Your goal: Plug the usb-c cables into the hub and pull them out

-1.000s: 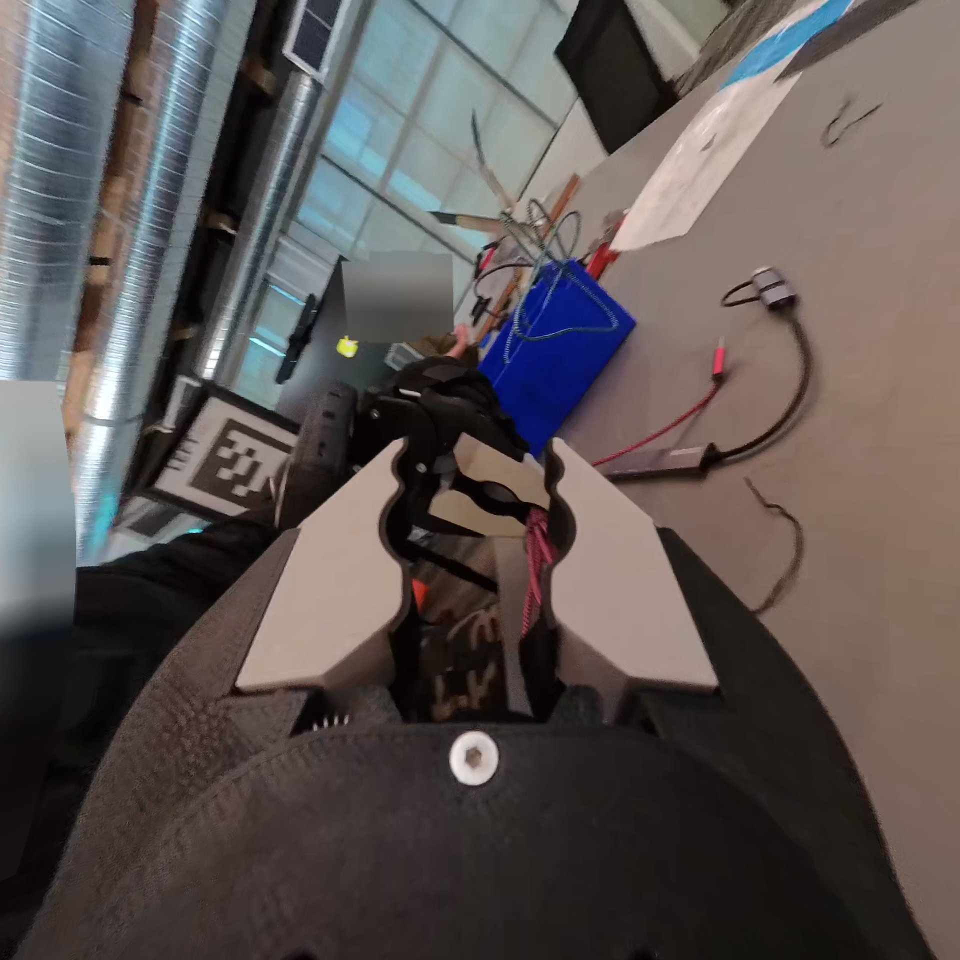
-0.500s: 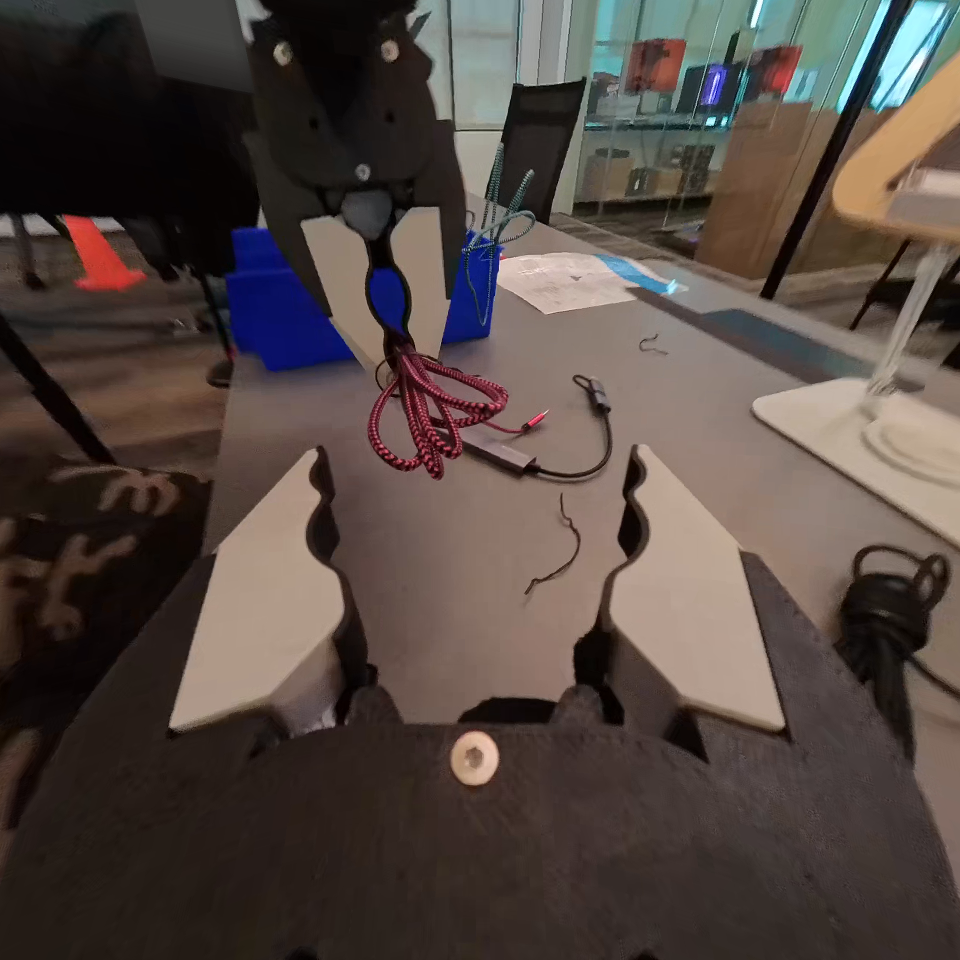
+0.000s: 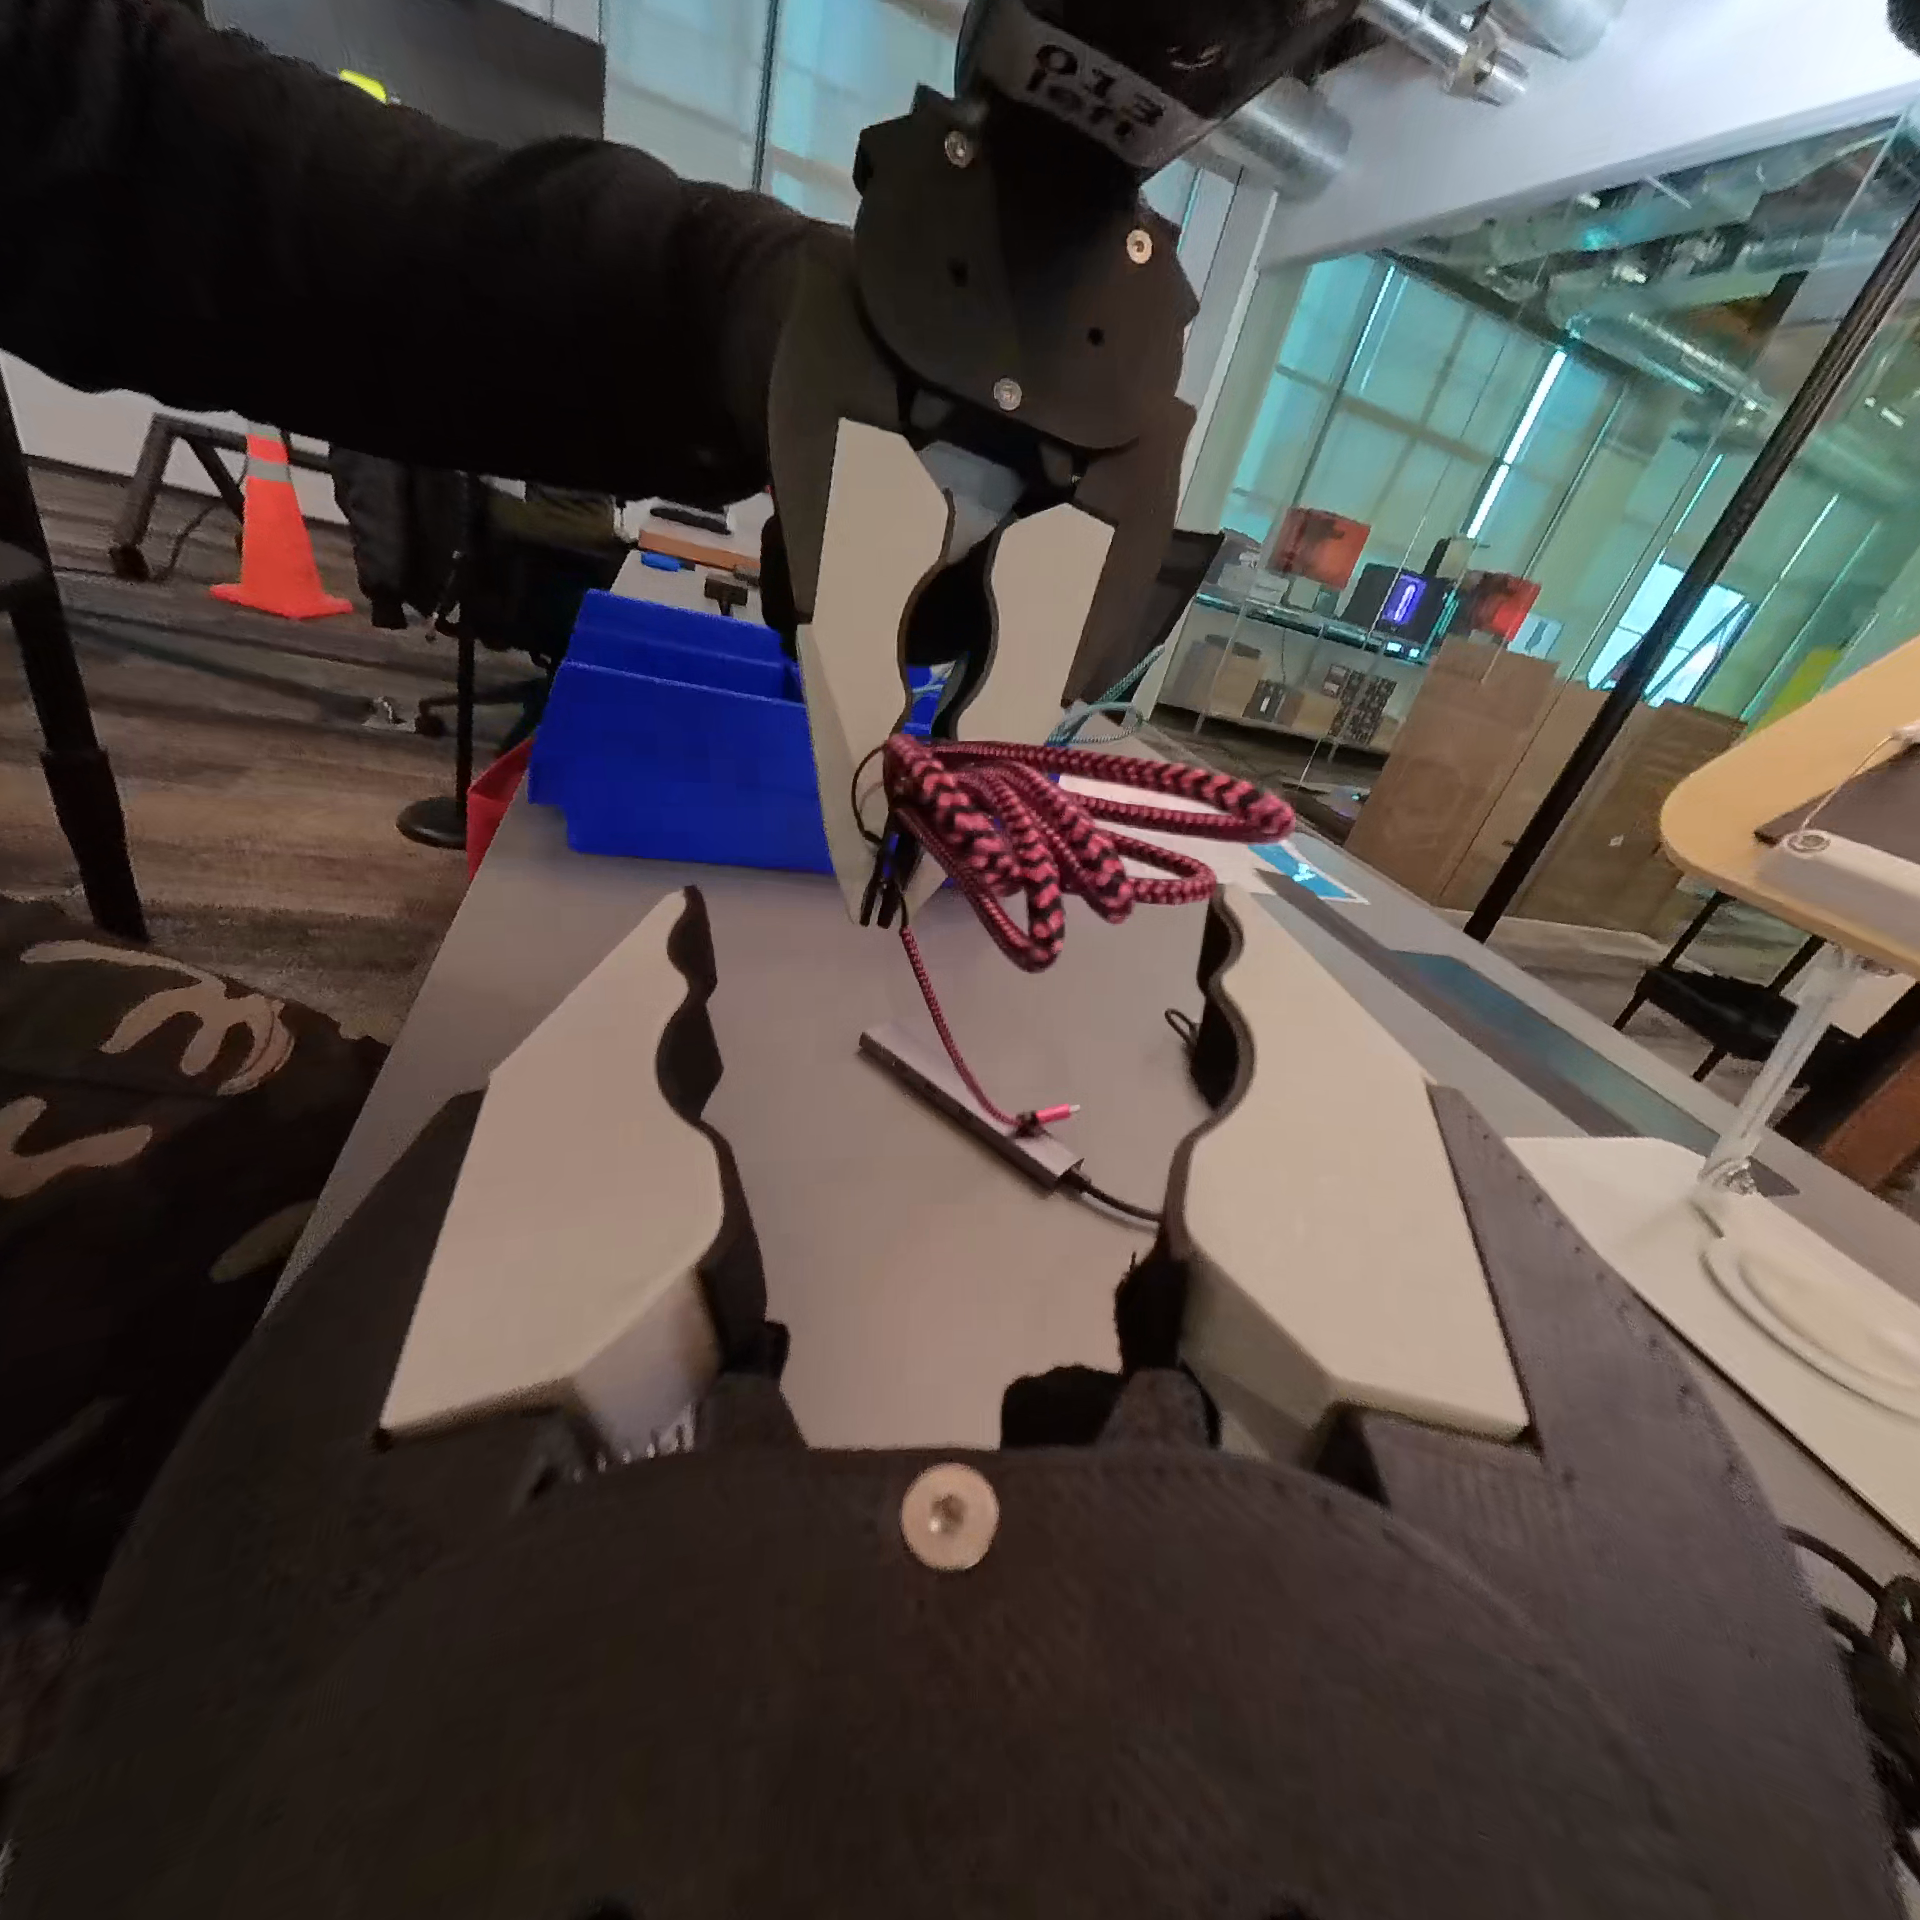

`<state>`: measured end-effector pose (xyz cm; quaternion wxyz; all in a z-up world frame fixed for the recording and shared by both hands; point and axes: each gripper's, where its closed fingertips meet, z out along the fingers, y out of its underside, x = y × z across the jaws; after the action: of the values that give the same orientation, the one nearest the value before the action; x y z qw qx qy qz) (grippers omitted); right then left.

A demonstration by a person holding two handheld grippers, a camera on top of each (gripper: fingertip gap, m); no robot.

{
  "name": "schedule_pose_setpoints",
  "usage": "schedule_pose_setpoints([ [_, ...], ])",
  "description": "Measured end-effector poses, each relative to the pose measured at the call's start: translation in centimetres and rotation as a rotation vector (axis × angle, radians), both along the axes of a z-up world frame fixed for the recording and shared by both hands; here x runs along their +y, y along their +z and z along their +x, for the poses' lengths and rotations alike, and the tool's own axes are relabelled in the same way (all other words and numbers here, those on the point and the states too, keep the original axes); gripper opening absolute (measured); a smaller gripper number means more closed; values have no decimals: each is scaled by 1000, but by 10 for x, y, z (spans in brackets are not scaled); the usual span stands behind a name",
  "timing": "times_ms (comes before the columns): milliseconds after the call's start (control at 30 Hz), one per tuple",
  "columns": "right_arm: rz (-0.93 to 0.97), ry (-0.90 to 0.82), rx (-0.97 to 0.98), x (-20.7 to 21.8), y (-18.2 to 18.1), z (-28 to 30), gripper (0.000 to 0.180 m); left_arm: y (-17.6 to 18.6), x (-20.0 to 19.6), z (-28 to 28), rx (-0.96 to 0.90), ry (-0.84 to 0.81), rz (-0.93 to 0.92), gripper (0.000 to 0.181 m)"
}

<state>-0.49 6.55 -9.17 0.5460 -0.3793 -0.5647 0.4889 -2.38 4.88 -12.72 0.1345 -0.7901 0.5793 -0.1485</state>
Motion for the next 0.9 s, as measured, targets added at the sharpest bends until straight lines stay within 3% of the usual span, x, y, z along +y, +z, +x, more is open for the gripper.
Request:
schedule_pose_setpoints([
  [200,5,29,58,-6,9,-9,89,8,0,7,-25,-12,-18,1],
  [367,-29,40,117,-7,16,-12,68,11,1,12,-38,-16,-27,2],
  [900,-82,76,152,-8,15,-15,35,11,9,14,-50,14,-23,2],
])
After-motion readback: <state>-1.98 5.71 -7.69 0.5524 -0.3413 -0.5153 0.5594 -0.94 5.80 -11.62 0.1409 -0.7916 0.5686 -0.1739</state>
